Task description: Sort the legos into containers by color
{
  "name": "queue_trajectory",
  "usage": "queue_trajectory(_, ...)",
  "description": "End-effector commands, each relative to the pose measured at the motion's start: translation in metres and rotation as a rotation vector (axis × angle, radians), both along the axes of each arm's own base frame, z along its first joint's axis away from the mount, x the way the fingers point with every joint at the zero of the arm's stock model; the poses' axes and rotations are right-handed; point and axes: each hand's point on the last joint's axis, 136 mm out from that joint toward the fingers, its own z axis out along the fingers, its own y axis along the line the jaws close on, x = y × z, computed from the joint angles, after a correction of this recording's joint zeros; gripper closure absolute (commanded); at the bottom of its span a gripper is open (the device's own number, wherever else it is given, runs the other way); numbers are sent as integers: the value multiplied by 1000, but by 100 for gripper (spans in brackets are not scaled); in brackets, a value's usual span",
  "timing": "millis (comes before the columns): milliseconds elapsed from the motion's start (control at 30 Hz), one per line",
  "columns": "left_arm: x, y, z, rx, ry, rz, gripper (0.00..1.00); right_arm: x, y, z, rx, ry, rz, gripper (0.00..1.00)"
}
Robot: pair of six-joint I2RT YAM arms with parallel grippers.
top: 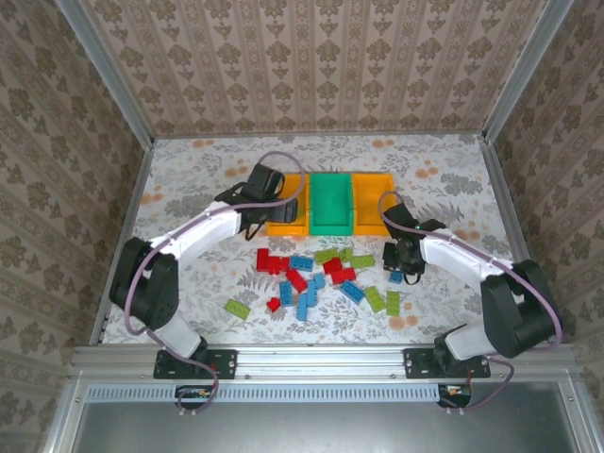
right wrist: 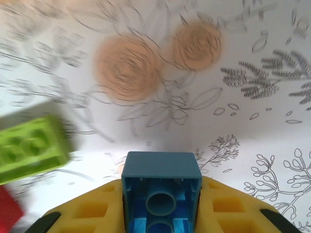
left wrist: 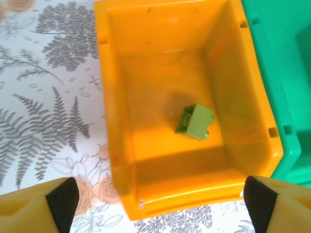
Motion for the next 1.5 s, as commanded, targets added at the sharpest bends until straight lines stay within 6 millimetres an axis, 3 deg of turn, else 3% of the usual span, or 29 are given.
queue_trajectory(0, -10, 12, 4, 9, -47, 31, 6, 35, 16, 63, 75, -217, 24, 79)
queue_trajectory(100, -24, 20, -1, -4, -49, 33, 6, 64, 38, 96, 181, -356, 53, 79)
queue_trajectory(233, -40, 28, -10, -18, -29, 41, 6, 102, 67, 120, 290, -461, 81, 79)
queue_trajectory(367, -56, 33, -20, -31, -6, 32, 6, 137, 99, 117, 359, -453, 121, 79)
queue_trajectory(533, -80, 34, -31, -39, 17, -18, 2, 164, 130, 109, 354, -438, 179, 78)
queue_trajectory(800, -112, 45, -47, -23, 32, -50, 1, 195, 144, 83, 268, -383, 203, 65)
queue_trajectory(967, -118, 50, -49, -30, 31, -38, 0, 204, 153, 70, 247, -348, 228, 48)
queue_trajectory(1100, -118, 53, -50, -26, 34, -15, 0, 203, 159, 71, 234, -351, 250, 34)
queue_trajectory(1300, -118, 50, -52, -39, 41, -18, 1, 192, 167, 93, 223, -393, 310, 29)
queue_trajectory(1467, -120, 55, -51, -42, 26, -7, 1, 161, 174, 110, 205, -413, 407, 29)
